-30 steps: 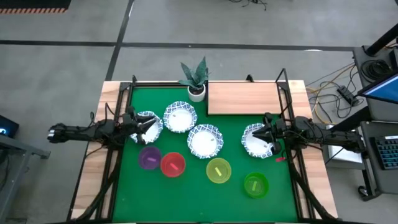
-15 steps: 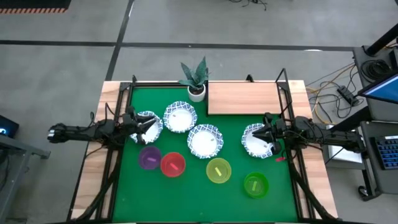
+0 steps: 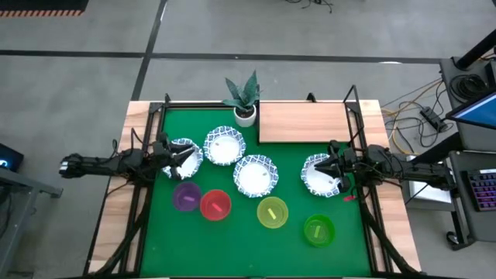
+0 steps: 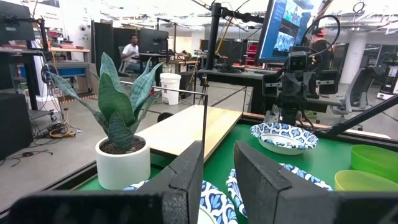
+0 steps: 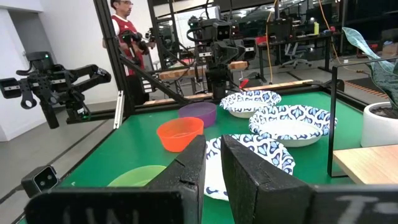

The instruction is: Place and stack bowls onto a shelf

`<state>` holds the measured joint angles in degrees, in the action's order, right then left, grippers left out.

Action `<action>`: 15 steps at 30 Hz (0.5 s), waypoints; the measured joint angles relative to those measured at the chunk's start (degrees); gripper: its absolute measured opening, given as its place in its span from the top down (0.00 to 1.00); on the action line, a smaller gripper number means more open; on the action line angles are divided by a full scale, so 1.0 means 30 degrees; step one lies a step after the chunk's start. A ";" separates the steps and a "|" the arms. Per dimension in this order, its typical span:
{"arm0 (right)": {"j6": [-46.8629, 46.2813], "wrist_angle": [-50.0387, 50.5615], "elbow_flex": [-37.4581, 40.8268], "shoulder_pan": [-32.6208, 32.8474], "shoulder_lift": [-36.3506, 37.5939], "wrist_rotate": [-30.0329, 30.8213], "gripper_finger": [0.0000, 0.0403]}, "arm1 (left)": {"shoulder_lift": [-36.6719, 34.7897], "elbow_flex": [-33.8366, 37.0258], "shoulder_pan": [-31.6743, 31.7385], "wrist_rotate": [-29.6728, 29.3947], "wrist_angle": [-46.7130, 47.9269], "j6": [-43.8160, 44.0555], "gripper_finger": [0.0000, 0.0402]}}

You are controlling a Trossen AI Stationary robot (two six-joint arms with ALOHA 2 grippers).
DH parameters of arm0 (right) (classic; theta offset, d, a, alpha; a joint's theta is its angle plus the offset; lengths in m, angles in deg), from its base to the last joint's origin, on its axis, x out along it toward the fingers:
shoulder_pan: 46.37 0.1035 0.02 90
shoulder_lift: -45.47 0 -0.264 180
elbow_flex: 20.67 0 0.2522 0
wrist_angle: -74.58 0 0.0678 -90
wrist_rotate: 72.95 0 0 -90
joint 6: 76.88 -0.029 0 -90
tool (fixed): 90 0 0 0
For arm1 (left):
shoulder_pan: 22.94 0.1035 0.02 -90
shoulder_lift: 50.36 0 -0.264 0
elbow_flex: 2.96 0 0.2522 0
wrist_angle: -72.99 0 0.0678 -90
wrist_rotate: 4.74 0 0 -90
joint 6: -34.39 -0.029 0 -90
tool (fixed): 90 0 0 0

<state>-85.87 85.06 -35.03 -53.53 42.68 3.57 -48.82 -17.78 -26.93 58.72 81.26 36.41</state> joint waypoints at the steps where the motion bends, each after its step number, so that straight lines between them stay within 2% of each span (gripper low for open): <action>1: 0.0000 0.0001 0.0000 0.0006 0.0000 0.0000 0.91 | -0.0005 -0.0002 0.0003 -0.0007 -0.0002 -0.0005 0.81; 15: 0.0000 -0.0192 0.0004 0.0000 0.0003 0.0007 0.91 | 0.0002 -0.0002 0.0007 -0.0007 0.0005 0.0000 0.81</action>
<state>-85.87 84.48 -35.01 -53.53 42.69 3.59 -48.82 -17.78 -26.91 58.70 81.27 36.41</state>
